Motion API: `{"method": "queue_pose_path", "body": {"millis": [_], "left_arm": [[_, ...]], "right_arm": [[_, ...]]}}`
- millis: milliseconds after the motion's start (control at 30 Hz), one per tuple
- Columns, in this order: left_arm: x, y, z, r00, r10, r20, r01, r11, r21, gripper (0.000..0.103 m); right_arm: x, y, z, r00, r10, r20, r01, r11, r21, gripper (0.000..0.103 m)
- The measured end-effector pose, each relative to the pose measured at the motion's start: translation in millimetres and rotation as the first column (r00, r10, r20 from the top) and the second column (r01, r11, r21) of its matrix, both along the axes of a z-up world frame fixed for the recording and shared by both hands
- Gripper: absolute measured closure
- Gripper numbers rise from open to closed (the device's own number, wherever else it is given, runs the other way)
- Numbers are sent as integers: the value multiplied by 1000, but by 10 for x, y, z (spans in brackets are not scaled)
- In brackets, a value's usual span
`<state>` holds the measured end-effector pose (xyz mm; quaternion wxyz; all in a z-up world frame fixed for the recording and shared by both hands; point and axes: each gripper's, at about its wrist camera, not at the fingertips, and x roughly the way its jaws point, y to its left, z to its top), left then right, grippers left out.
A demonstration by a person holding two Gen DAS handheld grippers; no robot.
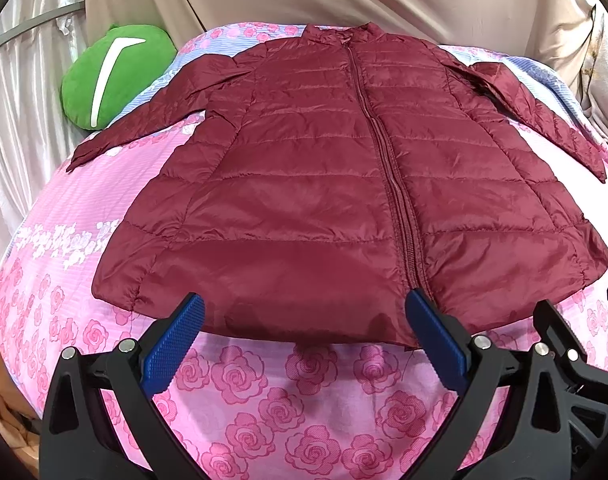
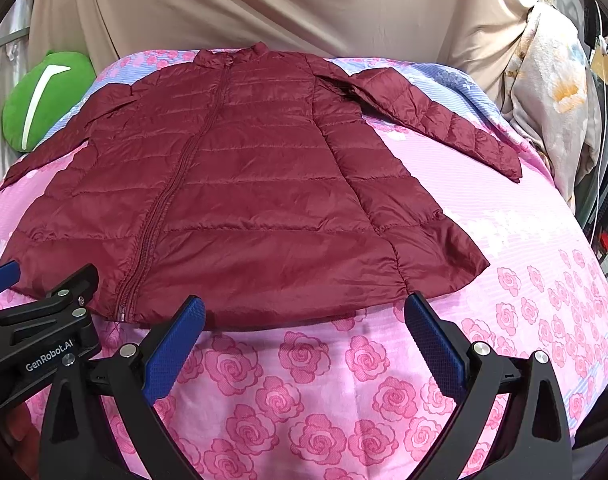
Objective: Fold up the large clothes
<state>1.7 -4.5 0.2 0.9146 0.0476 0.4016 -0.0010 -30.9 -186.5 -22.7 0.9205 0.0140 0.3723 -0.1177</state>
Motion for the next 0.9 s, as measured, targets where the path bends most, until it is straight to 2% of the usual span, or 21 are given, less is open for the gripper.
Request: {"method": "queue_pose_path", "body": {"millis": [900], "left_arm": [[-26,29,-20,1000,3,3,-3,1000,6,5]], "right_arm": [[3,12,-8,1000,-1,-2,1,1000,-4,5]]}}
